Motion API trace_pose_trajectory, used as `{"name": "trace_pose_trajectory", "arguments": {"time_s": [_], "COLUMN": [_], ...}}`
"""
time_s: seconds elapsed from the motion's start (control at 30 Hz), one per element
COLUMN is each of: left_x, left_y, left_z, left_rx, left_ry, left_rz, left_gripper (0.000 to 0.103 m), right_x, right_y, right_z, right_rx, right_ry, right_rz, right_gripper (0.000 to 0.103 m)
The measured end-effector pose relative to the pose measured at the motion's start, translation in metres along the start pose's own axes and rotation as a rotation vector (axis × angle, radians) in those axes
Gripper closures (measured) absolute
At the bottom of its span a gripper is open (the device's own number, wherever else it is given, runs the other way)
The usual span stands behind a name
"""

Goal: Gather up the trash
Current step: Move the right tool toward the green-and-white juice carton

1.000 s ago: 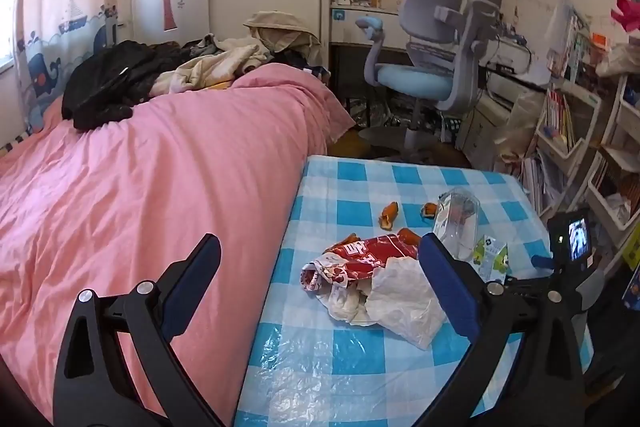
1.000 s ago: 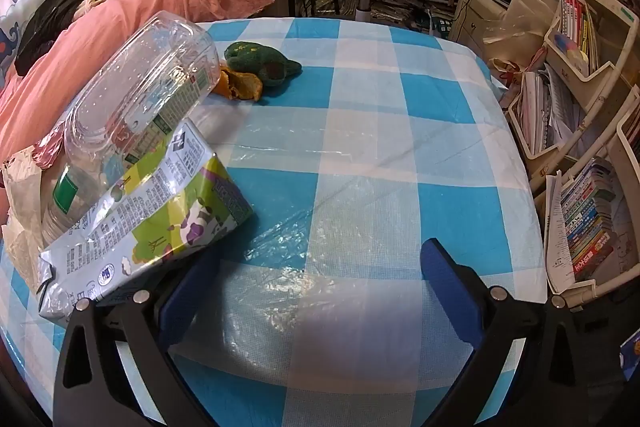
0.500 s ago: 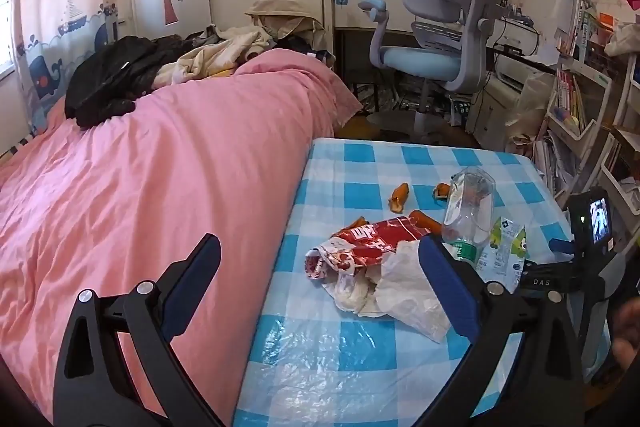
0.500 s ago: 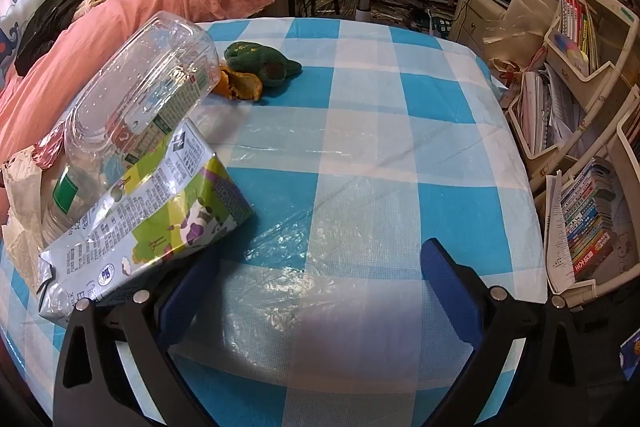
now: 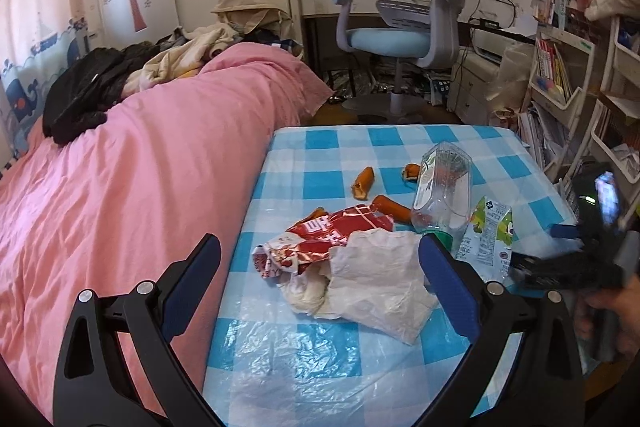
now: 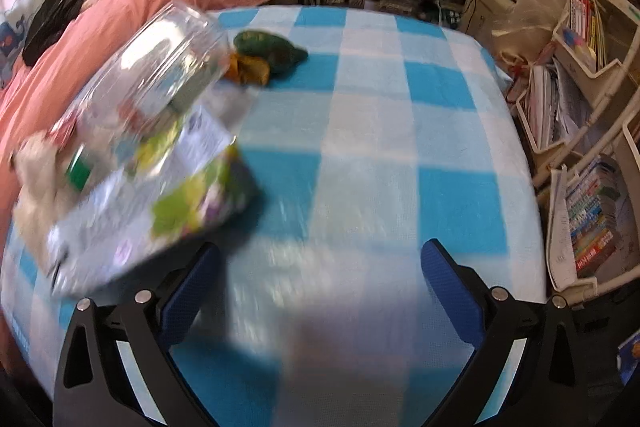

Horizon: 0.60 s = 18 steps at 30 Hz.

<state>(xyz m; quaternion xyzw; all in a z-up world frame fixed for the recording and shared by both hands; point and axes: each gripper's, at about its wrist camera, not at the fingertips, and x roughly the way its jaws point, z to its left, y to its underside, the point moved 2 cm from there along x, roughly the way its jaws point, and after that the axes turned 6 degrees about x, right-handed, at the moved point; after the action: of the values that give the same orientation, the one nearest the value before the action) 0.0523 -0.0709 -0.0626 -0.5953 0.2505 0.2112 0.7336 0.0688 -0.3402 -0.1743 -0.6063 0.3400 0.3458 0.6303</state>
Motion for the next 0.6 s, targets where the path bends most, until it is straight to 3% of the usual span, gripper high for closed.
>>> {"name": "trace_pose_trajectory", "arguments": {"time_s": [0.07, 0.23, 0.33, 0.43, 0.6], "left_x": [0.000, 0.001, -0.002, -0.006, -0.005], "left_y": [0.001, 0.005, 0.010, 0.016, 0.021], "left_z": [-0.004, -0.009, -0.013, -0.014, -0.005], "left_rx": [0.004, -0.016, -0.016, -0.016, -0.046], "left_ry": [-0.002, -0.001, 0.004, -0.001, -0.002], "left_rz": [-0.008, -0.004, -0.018, -0.032, -0.030], "left_gripper": [0.007, 0.007, 0.007, 0.007, 0.007], "right_x": [-0.027, -0.116, -0.129, -0.135, -0.136], "right_y": [0.010, 0.047, 0.060, 0.047, 0.048], "right_z": [-0.005, -0.004, 0.008, 0.019, 0.056], "right_rx": [-0.035, -0.107, -0.122, -0.076, -0.119], "right_ry": [0.032, -0.024, -0.041, -0.092, -0.119], "right_rz": [-0.064, -0.334, -0.362, -0.400, -0.467], "right_gripper": [0.007, 0.007, 0.007, 0.007, 0.007]}}
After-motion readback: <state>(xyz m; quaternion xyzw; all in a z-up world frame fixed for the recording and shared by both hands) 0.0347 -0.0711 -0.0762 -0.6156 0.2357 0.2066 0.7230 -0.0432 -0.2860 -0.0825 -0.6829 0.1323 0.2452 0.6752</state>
